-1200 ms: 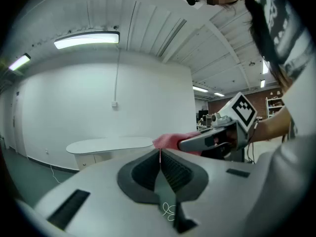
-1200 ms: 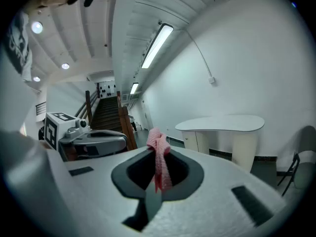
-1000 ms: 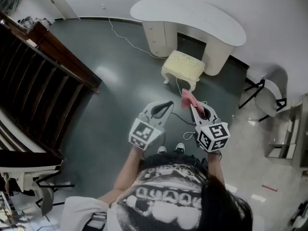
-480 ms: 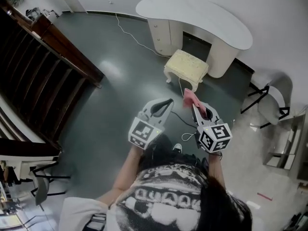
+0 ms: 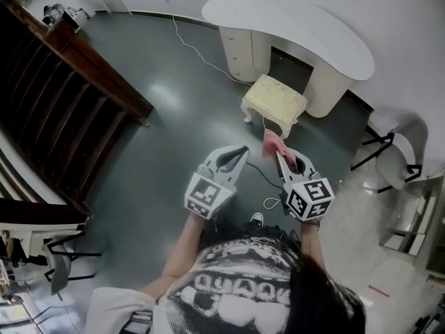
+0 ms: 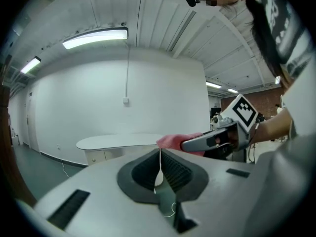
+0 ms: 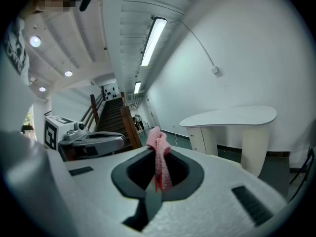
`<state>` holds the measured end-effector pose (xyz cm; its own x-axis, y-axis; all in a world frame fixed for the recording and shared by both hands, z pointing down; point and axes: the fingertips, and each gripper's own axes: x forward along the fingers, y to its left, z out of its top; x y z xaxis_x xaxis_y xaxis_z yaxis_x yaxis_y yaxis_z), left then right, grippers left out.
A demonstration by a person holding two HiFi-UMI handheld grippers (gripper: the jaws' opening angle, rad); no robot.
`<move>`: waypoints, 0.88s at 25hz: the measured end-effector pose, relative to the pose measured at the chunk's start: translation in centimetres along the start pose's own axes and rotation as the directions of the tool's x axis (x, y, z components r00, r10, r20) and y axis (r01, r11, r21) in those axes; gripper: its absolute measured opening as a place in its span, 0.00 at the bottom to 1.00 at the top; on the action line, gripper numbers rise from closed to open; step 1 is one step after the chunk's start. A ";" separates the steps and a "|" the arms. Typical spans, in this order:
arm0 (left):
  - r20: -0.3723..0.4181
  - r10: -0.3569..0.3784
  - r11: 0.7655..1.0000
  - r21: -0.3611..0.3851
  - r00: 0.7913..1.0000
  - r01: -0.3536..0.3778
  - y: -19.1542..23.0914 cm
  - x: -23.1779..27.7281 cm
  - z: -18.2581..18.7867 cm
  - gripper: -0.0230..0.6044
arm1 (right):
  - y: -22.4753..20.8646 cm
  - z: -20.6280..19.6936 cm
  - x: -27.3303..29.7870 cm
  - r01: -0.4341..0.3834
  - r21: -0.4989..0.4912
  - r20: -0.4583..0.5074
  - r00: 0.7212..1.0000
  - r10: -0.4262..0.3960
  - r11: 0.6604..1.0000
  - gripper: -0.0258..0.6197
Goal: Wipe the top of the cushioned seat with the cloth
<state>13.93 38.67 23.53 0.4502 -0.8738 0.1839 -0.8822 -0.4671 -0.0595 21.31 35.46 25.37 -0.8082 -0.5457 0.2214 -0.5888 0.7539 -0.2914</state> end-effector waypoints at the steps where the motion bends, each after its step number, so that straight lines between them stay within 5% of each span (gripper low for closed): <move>1: -0.002 -0.005 1.000 0.003 1.000 0.005 0.7 0.4 -0.1 0.05 | -0.2 0.2 0.9 0.003 0.002 0.000 1.000 -0.003 1.000 0.06; 11: -0.029 -0.119 0.993 0.017 0.992 0.119 12.8 3.9 -1.7 0.05 | -2.2 1.8 13.3 0.124 0.060 -0.017 0.992 -0.123 0.991 0.06; 22: -0.020 -0.312 0.949 0.032 0.950 0.313 25.7 7.5 -2.3 0.05 | -2.1 3.0 26.3 0.268 0.118 -0.032 0.964 -0.266 0.956 0.06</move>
<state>-5.67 20.45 25.59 0.7003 -0.6813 0.2130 -0.6922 -0.7211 -0.0307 1.28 18.48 29.04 -0.6221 -0.7142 0.3208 -0.7803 0.5315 -0.3296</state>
